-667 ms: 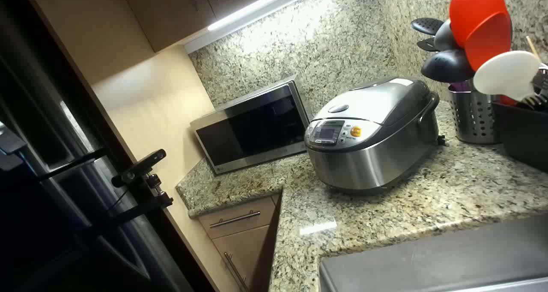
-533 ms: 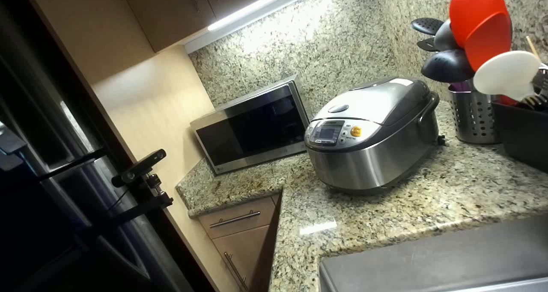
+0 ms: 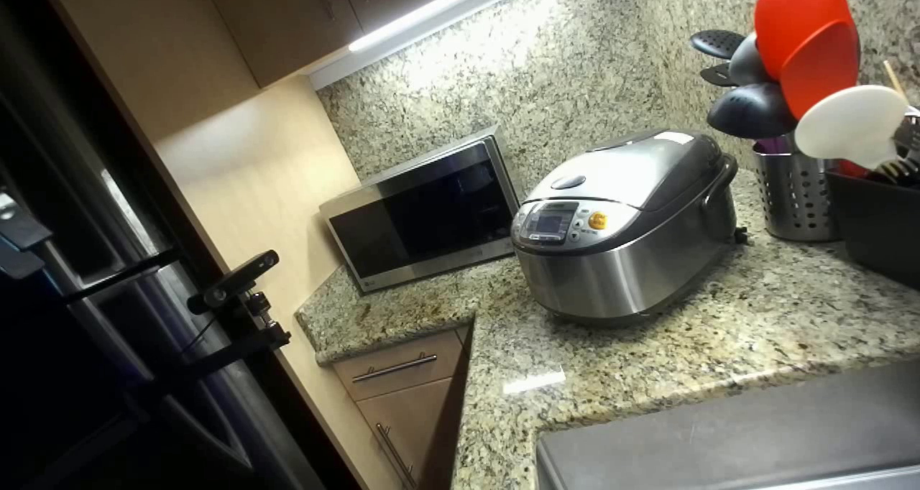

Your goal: Open the lid of the rice cooker.

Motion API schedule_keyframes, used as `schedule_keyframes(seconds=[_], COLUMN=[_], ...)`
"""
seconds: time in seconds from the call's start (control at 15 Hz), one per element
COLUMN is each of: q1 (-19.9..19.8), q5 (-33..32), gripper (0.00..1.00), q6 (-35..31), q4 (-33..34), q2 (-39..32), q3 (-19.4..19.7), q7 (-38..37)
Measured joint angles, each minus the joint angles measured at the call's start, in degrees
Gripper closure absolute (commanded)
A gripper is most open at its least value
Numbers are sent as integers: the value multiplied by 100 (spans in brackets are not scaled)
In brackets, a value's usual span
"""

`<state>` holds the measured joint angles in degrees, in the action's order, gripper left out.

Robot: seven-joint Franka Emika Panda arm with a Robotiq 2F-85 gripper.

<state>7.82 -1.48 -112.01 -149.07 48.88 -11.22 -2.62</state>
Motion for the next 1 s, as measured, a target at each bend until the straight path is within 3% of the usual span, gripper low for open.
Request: schedule_keyframes(seconds=[0.47,1.0], q1=[-68,-632], q5=[-31,-253], gripper=[0,0], q6=[-44,-179], q4=[1019,2447], q2=[-586,-1897], q3=[-32,22], q7=[-221,-816])
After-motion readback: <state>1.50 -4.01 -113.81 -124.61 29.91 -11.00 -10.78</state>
